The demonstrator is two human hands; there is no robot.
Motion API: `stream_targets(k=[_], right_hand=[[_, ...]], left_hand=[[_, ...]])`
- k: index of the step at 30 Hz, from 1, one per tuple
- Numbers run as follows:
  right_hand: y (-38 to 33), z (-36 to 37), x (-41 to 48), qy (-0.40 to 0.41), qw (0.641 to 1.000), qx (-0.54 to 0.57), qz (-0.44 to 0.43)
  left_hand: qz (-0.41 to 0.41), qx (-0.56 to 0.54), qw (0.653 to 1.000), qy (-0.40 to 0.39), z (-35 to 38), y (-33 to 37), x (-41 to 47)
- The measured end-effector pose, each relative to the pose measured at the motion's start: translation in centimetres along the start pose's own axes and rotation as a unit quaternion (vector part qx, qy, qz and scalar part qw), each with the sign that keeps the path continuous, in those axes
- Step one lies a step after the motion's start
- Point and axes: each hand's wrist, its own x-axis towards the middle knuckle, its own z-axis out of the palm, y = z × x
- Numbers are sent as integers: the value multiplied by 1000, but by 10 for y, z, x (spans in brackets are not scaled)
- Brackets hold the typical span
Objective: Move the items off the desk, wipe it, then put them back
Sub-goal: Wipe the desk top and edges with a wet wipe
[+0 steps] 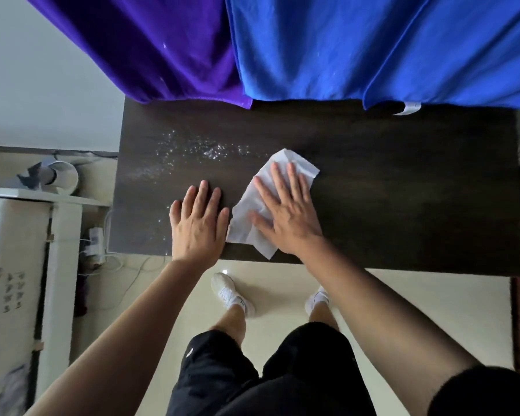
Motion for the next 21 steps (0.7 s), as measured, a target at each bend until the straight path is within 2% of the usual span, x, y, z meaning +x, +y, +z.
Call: stream_targets(k=[3,9,13,15,18,21], right_hand=[[22,0,-15,-7,1000,-12,-23],[90,-26,32,-30,992,-11,121],[72,-38,99,-3,985,8,173],[45,-37,116,12,990,13,143],[8,-28,113,7,999,-6,41],[20,-18,73,-22,998,-20,-49]], left_hand=[[0,-9,1000,28,6,-5,3],[-9,-13,998,66,24,-2,-1],[-24,-4,997,74,30,1,-1],[-29,1,997,75,32,3,-1],[-34,2,997,73,34,5,-2],[-29,-1,997,74,36,6,-2]])
